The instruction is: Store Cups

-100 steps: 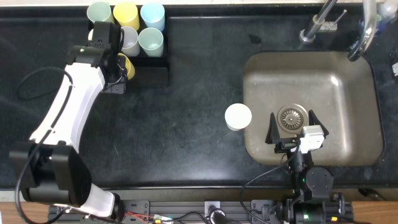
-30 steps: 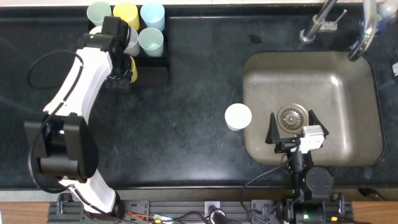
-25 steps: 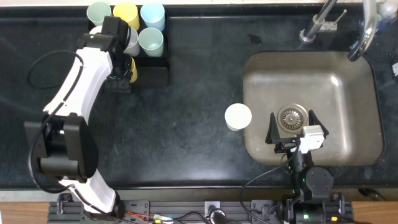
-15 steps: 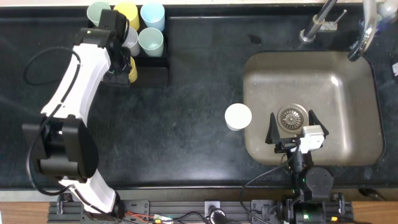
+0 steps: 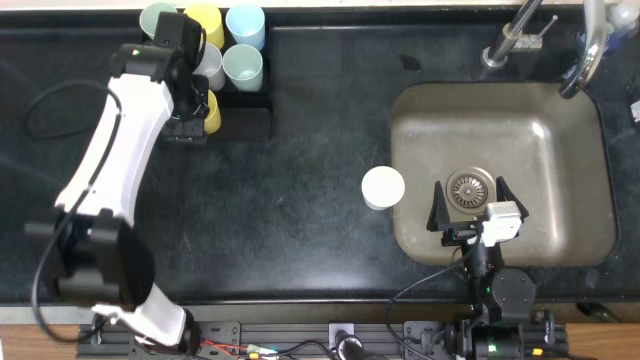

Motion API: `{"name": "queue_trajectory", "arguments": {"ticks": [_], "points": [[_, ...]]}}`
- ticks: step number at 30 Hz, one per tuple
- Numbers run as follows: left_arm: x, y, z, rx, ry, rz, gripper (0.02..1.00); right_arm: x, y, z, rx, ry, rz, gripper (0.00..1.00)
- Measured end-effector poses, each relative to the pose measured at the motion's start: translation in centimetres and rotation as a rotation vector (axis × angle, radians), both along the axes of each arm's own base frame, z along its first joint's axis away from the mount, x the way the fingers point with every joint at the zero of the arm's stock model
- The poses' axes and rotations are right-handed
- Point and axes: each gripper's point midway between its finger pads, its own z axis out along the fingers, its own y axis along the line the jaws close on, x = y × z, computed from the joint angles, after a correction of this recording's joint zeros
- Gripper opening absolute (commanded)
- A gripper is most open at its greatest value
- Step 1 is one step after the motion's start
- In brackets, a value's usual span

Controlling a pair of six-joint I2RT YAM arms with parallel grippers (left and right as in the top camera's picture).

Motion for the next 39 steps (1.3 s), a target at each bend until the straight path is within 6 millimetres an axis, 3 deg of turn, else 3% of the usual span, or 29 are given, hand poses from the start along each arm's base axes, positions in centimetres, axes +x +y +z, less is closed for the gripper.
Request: {"name": "queue_trajectory", "arguments": {"ticks": [1,2,9,15,18,22,27,31,35,39], "points": [[-0.1,-0.2,0.8,-0.004,-0.021,-0.007,0.969,0.0,0.0,0.0,0.000,0.000,0.000,0.996],[-0.2,-0.5,1.5,-0.009,-0.039,-0.015,1.000,0.0,0.0,0.0,0.000,0.000,0.000,0.996],[-0.9,-2.1,6.3,-0.043,-0.177,-0.059,1.000,0.0,0.0,0.0,0.000,0.000,0.000,0.993],[0.6,-3.3,10.8,0.023,-0.359,-0.298,1.000,0.0,0.0,0.0,0.000,0.000,0.000,0.993],[-0.8,-3.6,13.1,0.137,-0.404,-0.521,1.000,0.0,0.0,0.0,0.000,0.001,0.000,0.996],[-5.6,-3.3,14.6,0.329,-0.433,-0.822,1.000,0.0,0.0,0.0,0.000,0.000,0.000,0.993],[-12.5,-0.3,12.1,0.534,-0.445,-0.968,1.000,0.0,0.0,0.0,0.000,0.000,0.000,0.996],[-16.8,1.4,6.9,0.584,-0.431,-0.985,1.000,0.0,0.0,0.0,0.000,0.000,0.000,0.996],[-17.4,1.7,4.2,0.638,-0.539,-0.957,1.000,0.0,0.0,0.0,0.000,0.000,0.000,0.998],[-16.3,0.3,4.7,0.788,-0.708,-1.093,1.000,0.0,0.0,0.0,0.000,0.000,0.000,0.996]]}}
